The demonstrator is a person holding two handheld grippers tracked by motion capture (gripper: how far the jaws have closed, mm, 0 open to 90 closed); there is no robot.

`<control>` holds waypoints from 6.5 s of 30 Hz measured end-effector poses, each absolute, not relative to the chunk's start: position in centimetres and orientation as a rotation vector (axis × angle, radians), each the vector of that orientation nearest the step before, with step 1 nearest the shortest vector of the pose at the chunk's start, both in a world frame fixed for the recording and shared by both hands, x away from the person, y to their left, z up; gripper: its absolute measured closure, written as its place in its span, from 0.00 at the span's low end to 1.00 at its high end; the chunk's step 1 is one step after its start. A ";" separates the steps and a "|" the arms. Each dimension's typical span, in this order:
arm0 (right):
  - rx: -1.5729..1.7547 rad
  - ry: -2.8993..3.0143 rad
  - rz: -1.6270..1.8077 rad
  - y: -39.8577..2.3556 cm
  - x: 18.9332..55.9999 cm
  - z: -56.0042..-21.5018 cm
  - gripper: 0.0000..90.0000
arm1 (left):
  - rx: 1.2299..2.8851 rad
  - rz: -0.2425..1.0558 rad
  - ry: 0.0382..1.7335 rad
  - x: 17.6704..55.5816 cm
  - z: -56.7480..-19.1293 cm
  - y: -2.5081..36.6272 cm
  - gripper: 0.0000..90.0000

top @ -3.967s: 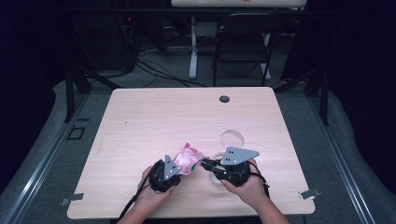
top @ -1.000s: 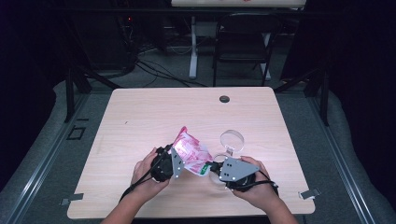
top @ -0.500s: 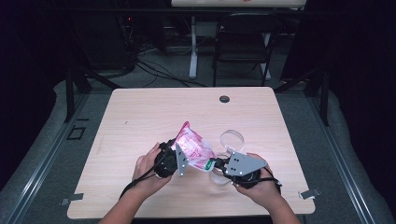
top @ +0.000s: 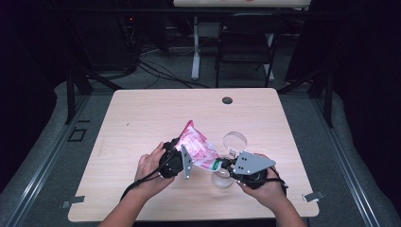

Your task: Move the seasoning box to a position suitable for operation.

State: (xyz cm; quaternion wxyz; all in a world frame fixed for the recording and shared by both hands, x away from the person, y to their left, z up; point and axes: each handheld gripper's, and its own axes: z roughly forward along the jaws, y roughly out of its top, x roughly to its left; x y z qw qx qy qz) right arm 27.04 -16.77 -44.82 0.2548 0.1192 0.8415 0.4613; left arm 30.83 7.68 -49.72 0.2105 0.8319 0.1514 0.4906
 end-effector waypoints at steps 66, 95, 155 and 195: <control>0.407 2.315 1.262 -18.7 27.6 -45.5 1.00 | 2.345 1.535 0.254 30.4 -48.3 5.9 0.67; 0.423 2.325 1.248 -18.9 27.7 -45.8 1.00 | 2.358 1.629 0.167 29.9 -47.7 5.3 0.68; 0.469 2.351 1.220 -19.5 28.6 -46.9 1.00 | 2.333 1.729 0.065 29.6 -47.3 4.2 0.70; 0.490 2.352 1.211 -20.0 28.8 -47.2 1.00 | 2.309 1.747 0.043 29.4 -47.1 3.6 0.71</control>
